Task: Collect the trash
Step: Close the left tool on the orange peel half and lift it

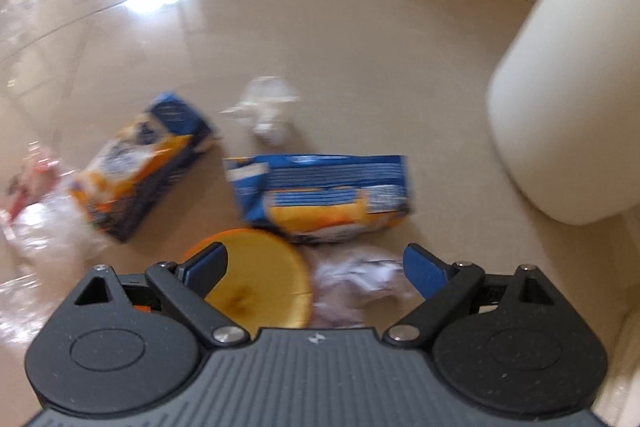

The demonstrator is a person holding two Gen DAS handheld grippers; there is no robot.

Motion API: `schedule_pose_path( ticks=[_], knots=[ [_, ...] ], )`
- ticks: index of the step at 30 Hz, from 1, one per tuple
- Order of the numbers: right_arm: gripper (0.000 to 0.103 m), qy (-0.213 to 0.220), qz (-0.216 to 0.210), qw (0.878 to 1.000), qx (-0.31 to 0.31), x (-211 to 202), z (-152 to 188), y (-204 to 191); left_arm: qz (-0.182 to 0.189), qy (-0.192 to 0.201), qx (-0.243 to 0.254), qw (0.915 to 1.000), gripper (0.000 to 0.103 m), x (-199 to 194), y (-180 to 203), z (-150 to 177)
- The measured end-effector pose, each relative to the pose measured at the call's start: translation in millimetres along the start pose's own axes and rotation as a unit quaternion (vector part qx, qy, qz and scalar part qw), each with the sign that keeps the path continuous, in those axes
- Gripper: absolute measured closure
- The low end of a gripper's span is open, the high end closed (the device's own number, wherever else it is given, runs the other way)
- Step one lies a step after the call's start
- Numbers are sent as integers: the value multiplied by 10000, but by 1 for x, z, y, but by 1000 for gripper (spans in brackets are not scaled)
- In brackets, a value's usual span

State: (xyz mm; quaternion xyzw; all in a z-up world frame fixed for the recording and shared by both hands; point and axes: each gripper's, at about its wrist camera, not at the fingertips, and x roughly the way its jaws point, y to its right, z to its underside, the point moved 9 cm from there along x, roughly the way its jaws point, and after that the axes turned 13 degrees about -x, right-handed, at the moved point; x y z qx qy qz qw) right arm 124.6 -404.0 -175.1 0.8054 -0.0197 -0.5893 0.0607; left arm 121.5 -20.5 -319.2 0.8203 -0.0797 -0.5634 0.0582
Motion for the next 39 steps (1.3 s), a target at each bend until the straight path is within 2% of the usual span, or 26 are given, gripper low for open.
schedule_pose_path(
  ticks=[5,7,9,17,20,22,30,39],
  knots=[
    [83,-10,0,10000,8,0,-2,2,-331,-112,-507,9981,8,7,-26,2],
    [83,-13,7,10000,6,0,-3,2,-510,-109,-491,9974,8,7,-30,5],
    [83,-14,1,10000,12,0,-3,2,-626,92,-464,9969,7,3,-32,4],
    [82,-2,9,10000,21,1,-2,3,-844,-21,-661,9942,7,23,-48,4],
    [82,-5,15,10000,13,1,-2,2,-864,-160,-618,9942,13,32,-46,4],
    [82,-6,17,10000,10,1,-2,2,-867,-230,-691,9936,22,35,-47,6],
    [83,-11,-13,10000,38,1,-3,5,-833,-283,-765,9932,35,31,-52,6],
    [83,-31,-90,9999,116,2,-4,10,-829,-511,-436,9943,39,5,-41,-8]
  ],
)
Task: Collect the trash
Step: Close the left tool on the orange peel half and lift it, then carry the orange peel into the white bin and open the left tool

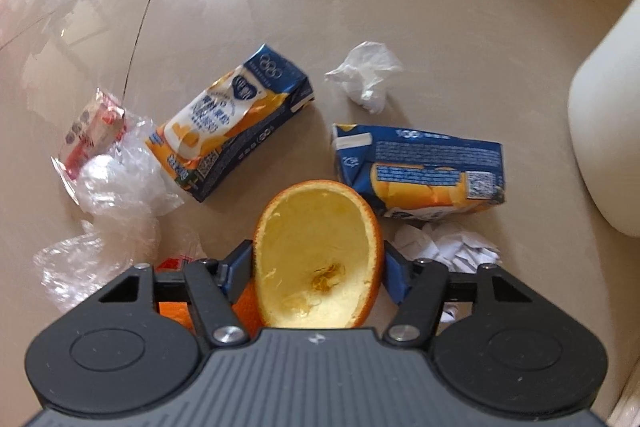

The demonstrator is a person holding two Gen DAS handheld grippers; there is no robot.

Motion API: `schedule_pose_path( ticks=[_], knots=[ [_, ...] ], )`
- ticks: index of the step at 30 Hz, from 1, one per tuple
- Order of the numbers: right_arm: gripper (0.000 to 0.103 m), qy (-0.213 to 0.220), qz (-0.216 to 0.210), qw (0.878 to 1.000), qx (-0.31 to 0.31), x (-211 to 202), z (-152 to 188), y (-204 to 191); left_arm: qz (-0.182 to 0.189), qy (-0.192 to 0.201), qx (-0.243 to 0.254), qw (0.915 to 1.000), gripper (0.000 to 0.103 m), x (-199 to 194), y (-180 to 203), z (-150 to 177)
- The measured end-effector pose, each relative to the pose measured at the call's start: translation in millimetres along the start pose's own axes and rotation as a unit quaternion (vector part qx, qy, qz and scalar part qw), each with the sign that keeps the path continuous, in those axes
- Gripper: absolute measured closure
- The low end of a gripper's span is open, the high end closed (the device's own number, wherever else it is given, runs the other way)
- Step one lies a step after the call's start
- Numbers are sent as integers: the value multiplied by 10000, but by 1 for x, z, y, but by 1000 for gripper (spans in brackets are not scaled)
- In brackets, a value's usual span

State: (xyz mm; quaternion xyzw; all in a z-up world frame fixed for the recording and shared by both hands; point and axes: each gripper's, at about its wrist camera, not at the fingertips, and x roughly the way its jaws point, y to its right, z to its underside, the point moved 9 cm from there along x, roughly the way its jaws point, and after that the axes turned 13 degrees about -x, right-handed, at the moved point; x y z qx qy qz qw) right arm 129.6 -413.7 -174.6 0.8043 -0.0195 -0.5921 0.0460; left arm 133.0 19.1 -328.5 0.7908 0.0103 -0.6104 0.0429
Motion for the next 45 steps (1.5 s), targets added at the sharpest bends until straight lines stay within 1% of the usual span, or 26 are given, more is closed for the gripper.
schedule_pose_path(
  ticks=[6,10,12,15,16,19,22,25,26,28,30,31,36,42,45],
  knots=[
    [83,-30,-58,10000,54,0,1,4,-54,-247,569,9981,39,-42,20,-12],
    [83,-44,-79,9999,80,1,1,4,112,-204,1027,9944,39,-94,48,-30],
    [83,-56,-82,9999,78,1,0,5,373,-82,1172,9924,39,-127,68,-44],
    [83,-53,-100,9999,102,1,0,6,826,245,1389,9866,39,-178,109,-65],
    [83,-62,-94,9999,121,1,0,7,1015,357,1464,9834,38,-197,126,-72],
    [83,-55,-132,9998,160,0,0,8,1466,616,1688,9727,37,-233,174,-83],
    [83,-54,-153,9997,183,1,2,10,1788,757,1979,9608,37,-256,222,-87],
    [83,-55,-134,9998,141,2,2,10,2031,825,2253,9493,33,-263,263,-83],
    [83,-56,-128,9998,132,2,1,10,2074,828,2304,9471,30,-262,271,-81],
    [83,-62,-134,9998,148,2,1,10,2187,845,2376,9426,8,-261,284,-76],
    [83,-64,-158,9997,163,2,1,10,2319,934,2386,9384,8,-262,290,-72],
    [83,-61,-171,9997,170,2,1,11,2334,982,2377,9377,7,-261,291,-71],
    [83,-61,-175,9997,178,1,1,12,2084,1103,2247,9455,7,-258,284,-73],
    [83,-58,-179,9996,191,1,2,12,1840,1491,2128,9480,3,-258,255,-77],
    [83,-58,-166,9997,168,0,2,11,1636,1583,2056,9518,3,-247,235,-76]
  ],
)
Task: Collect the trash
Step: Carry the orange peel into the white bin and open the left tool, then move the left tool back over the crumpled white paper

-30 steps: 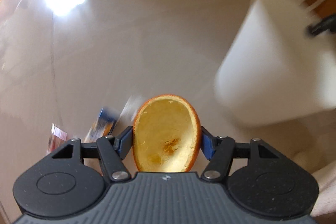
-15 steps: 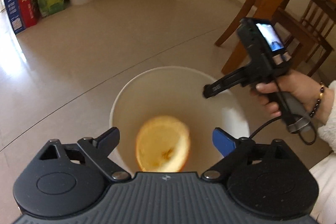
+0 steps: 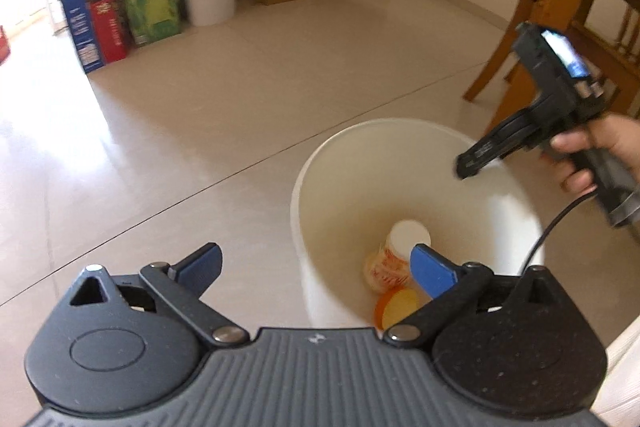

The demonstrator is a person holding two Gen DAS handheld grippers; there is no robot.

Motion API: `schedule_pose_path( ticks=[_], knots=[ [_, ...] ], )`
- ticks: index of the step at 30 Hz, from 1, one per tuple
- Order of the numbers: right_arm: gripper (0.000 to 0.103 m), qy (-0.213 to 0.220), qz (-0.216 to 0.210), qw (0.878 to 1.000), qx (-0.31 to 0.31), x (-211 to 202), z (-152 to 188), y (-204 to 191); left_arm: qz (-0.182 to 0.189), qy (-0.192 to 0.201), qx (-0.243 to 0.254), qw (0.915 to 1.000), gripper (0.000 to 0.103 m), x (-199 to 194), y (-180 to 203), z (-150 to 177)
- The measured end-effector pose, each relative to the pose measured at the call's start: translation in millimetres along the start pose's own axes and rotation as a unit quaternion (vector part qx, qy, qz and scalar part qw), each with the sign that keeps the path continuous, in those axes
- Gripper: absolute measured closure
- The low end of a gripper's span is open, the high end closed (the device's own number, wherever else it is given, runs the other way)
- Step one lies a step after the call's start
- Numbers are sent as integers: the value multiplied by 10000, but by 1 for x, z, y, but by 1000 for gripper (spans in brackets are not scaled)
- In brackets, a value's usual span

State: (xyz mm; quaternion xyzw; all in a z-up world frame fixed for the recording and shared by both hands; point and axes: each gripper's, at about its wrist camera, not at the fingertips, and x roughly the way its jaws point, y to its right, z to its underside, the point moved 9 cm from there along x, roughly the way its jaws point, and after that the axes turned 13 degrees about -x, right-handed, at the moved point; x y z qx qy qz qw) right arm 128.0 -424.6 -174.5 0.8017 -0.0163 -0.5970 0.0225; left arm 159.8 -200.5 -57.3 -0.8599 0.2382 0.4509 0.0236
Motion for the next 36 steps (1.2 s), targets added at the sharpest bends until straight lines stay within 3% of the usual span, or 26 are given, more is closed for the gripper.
schedule_pose_path(
  ticks=[7,11,18,27,36],
  knots=[
    [84,-5,-21,10000,16,0,-1,0,-367,-177,-474,9980,3,14,-36,49],
    [83,-11,-16,10000,8,0,-2,2,-449,-462,-1269,9898,3,33,-65,97],
    [83,-2,12,10000,-39,0,-1,0,-1105,-1056,-1613,9750,3,86,-98,177],
    [83,-6,37,10000,-55,0,-1,-1,-1378,-1377,-2200,9559,3,135,-127,223],
    [83,-10,70,9999,-75,-1,-3,-4,-1572,-1636,-2616,9381,3,169,-143,249]
  ],
)
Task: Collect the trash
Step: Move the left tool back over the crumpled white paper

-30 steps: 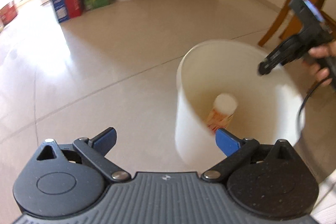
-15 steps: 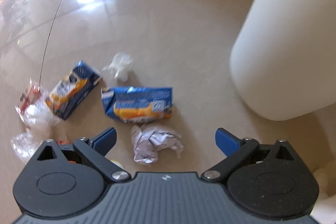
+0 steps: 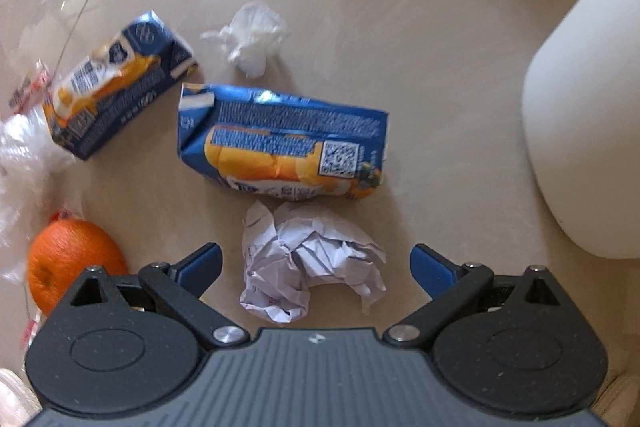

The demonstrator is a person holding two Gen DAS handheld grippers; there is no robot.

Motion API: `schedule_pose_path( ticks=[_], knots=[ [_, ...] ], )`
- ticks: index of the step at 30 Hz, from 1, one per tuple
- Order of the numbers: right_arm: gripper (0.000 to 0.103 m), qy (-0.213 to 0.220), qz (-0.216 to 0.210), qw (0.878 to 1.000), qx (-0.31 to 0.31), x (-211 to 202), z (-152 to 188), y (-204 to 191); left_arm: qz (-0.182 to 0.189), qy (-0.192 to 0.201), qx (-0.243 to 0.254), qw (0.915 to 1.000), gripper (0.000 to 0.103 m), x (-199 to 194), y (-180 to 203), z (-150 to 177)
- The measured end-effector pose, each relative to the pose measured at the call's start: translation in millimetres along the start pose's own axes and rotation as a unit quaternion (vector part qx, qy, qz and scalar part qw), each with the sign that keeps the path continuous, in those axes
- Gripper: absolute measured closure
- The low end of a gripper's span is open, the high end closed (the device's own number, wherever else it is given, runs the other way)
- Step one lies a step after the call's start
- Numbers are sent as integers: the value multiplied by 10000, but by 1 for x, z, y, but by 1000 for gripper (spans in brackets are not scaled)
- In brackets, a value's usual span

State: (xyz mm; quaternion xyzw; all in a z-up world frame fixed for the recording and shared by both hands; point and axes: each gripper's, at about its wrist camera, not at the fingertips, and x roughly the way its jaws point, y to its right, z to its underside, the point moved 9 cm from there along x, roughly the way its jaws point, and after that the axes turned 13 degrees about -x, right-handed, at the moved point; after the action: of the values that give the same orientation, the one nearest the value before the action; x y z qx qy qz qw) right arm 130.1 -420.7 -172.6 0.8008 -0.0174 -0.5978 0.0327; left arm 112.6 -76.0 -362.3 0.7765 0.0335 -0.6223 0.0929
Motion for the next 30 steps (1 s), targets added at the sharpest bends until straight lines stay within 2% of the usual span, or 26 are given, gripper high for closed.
schedule_pose_path(
  ticks=[7,10,15,17,22,28,30],
  knots=[
    [83,9,32,10000,-36,0,1,-2,-208,-137,-265,9993,3,19,-7,2],
    [83,20,38,10000,-36,0,1,-2,-351,-12,-298,9989,2,20,-8,-1],
    [83,7,66,10000,-42,1,0,-4,-370,0,-377,9986,4,21,-8,-3],
    [83,13,64,9999,-79,1,0,-4,-371,73,-443,9983,9,17,-10,-3],
    [83,18,67,9999,-85,0,0,-5,-356,141,-434,9983,29,12,-11,0],
    [83,18,62,9999,-86,0,0,-5,-360,18,-378,9986,44,8,-8,5],
    [83,15,55,10000,-70,0,0,-5,-314,-9,-361,9989,45,6,-7,8]
  ],
)
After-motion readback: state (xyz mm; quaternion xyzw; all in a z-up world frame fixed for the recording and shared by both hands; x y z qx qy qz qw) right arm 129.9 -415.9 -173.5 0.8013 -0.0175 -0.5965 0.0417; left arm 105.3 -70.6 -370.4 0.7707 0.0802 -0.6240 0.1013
